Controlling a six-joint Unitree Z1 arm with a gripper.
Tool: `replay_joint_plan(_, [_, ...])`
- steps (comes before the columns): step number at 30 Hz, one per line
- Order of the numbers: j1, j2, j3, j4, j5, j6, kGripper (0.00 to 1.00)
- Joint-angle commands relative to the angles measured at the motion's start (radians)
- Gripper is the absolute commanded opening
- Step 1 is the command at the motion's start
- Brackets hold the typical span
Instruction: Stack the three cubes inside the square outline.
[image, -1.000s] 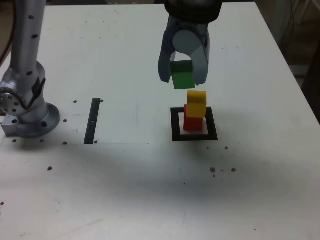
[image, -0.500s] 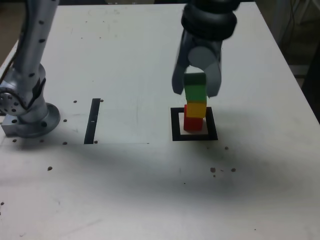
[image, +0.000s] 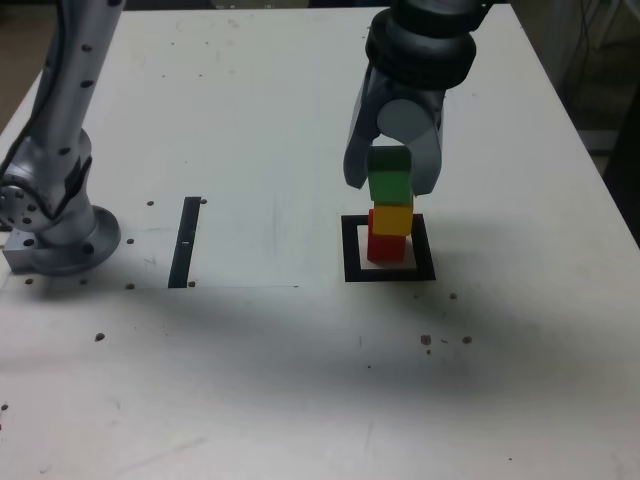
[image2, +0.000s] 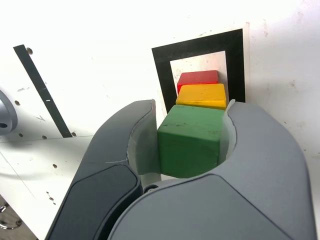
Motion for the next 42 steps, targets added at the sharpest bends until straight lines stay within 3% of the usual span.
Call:
replay_joint_plan(1, [-0.002, -0.009, 0.001, 0.010, 0.000, -0.002, 0.28])
replay_joint_plan(18, [0.000, -0.004, -0.005, 0.010, -0.004, 0.007, 0.85])
replay_joint_plan(29, [0.003, -0.021, 0.002, 0.009, 0.005, 0.009, 0.94])
replay_joint_plan(33, [0.003, -0.057, 0.010, -0.002, 0.013, 0.013, 0.99])
replay_joint_plan(42, [0.003, -0.150, 0.040, 0.005, 0.009, 0.026, 0.99])
